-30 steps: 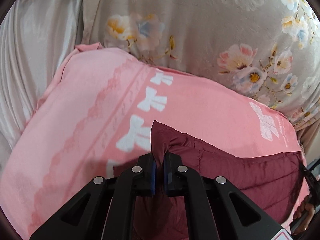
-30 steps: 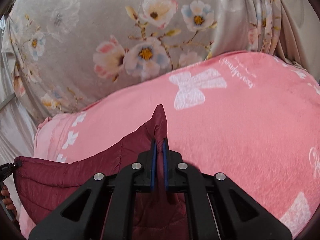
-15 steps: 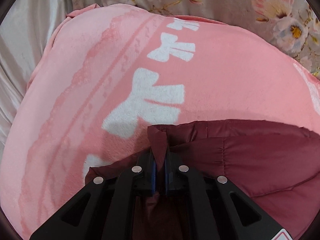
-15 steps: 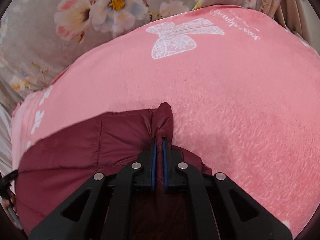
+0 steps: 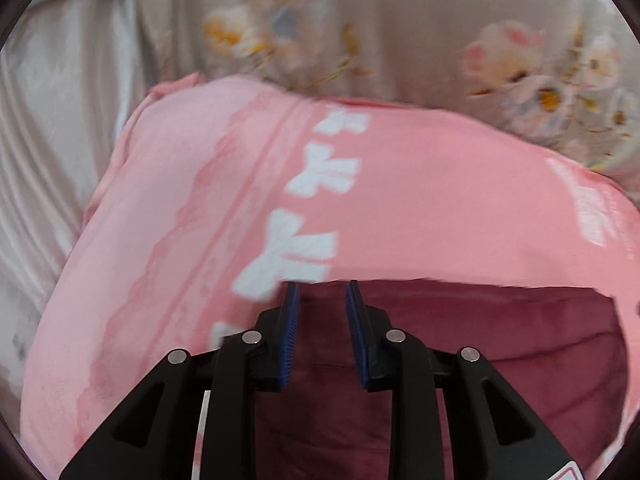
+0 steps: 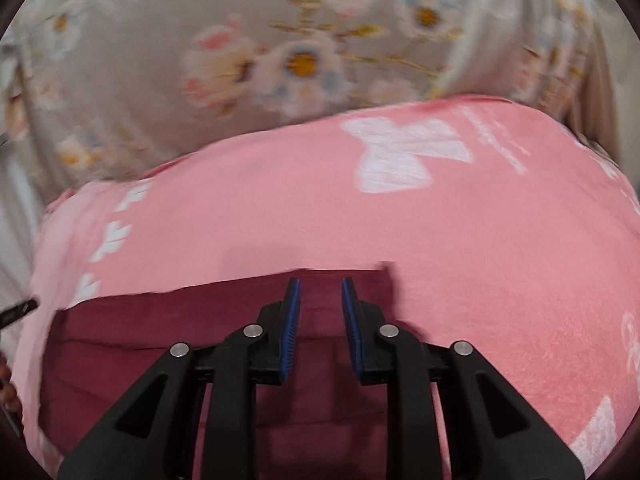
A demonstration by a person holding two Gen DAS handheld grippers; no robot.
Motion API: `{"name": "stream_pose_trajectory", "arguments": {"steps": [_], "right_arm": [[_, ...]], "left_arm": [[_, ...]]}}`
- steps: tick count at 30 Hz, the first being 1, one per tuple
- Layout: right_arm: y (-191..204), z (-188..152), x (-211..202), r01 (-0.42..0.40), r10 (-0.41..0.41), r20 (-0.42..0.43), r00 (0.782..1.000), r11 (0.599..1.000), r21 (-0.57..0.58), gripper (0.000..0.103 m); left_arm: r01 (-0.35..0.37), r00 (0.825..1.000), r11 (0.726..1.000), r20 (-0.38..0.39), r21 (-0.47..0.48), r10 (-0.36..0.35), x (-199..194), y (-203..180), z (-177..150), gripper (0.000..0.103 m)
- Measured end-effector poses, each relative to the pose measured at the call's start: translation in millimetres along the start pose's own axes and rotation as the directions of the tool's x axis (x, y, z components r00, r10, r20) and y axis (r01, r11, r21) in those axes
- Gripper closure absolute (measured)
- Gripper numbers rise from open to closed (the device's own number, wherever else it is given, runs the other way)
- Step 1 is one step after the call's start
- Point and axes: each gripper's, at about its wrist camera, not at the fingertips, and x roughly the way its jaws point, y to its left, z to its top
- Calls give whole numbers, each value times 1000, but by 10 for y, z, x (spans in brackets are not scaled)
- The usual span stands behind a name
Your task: Fold large clothes
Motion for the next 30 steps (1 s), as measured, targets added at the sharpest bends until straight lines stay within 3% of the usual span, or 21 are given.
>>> {"name": "stream_pose_trajectory", "arguments": {"steps": [2, 4, 7, 9, 13, 17, 22, 30], "right_arm": [[398, -23, 150, -107, 103, -53, 993, 992, -62, 82], [654, -82, 343, -167, 158, -103, 982, 982, -87, 82], [796, -150, 666, -213, 202, -178, 963, 976, -50, 83], [794, -197, 826, -202, 191, -202, 961, 979, -36, 83], [744, -332, 1046, -197, 191, -237, 953, 980, -1, 86], [750, -420, 1106, -203, 197, -235, 952, 979, -2, 86], [806, -484, 1087, -181, 169, -205, 964, 982, -44, 86], [821, -498, 1135, -190, 179, -191, 965, 981, -38, 86]], "left_arm": [[106, 994, 994, -22, 38, -106, -52, -334, 53, 79], [207, 976, 977, -75, 53, -202, 60, -688, 41, 79], [208, 971, 975, -134, 77, -196, 385, -1067, -60, 79], [180, 972, 981, -169, 79, -164, 605, -1204, -136, 84], [144, 976, 987, -173, 73, -130, 861, -1259, -270, 85], [154, 977, 986, -155, 57, -144, 941, -1243, -345, 85], [92, 993, 989, -86, 117, -82, 950, -1352, -464, 84], [103, 993, 990, -58, 92, -98, 976, -1304, -482, 84]]}}
